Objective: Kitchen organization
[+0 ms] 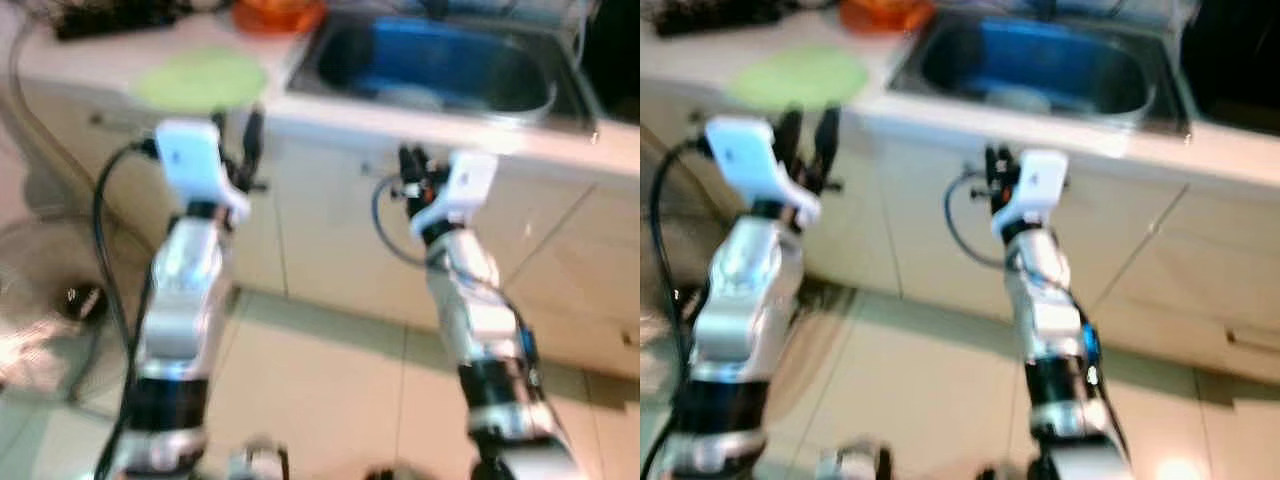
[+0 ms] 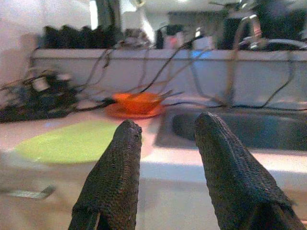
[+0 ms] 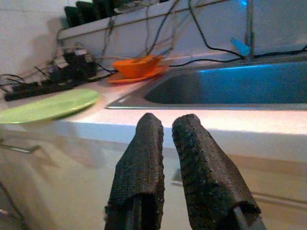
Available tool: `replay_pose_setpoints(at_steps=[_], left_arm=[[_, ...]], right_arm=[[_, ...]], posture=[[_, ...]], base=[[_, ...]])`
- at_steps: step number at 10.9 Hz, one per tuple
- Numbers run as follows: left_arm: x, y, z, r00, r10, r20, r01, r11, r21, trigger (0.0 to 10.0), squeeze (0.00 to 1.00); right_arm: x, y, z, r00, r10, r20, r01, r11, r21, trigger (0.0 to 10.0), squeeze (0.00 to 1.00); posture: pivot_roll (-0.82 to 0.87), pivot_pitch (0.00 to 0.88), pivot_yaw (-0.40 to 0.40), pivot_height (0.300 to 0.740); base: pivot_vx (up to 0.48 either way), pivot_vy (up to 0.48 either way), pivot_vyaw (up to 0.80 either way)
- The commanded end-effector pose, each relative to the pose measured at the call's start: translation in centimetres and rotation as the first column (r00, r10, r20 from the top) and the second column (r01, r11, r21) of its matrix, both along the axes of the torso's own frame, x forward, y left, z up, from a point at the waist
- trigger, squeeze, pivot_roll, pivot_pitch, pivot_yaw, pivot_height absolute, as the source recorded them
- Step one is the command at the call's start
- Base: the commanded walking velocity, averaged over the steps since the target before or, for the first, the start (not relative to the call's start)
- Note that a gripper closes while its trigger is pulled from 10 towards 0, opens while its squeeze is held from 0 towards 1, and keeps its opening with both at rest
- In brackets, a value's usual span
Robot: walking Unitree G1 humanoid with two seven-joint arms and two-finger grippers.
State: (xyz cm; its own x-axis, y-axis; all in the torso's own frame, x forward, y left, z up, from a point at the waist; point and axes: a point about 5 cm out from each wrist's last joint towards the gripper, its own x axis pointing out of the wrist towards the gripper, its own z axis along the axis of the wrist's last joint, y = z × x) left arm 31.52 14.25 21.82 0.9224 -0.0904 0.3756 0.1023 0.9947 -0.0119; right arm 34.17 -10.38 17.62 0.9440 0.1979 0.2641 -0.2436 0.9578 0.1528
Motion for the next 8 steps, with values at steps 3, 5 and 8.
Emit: replay_pose_setpoints(at_steps=[3, 5, 8], left_arm=[[0.2, 0.0, -0.4, 1.0, 0.015, -0.026, -0.015, 1.0, -0.003, 10.0, 0.0], [0.2, 0.0, -1.0, 0.999, 0.026, -0.046, -0.025, 1.0, 0.017, 10.0, 0.0], [0.2, -0.1, -1.4, 0.997, 0.03, -0.069, -0.03, 1.0, 0.007, 10.0, 0.0]], right_arm=[[0.0, 0.3, -0.2, 1.0, 0.018, -0.008, -0.018, 0.999, -0.042, 10.0, 0.0], [0.1, 0.2, -0.5, 0.999, 0.017, -0.031, -0.018, 1.0, -0.023, 10.0, 0.0], [0.1, 0.4, -1.0, 0.998, 0.033, -0.049, -0.035, 0.999, -0.034, 10.0, 0.0]], posture=[[0.13, 0.119, -0.006, 0.74], [0.13, 0.12, -0.007, 0.74], [0.13, 0.118, -0.007, 0.74]], base=[[0.0, 0.289, 0.53], [0.0, 0.0, 0.0], [0.0, 0.0, 0.0]])
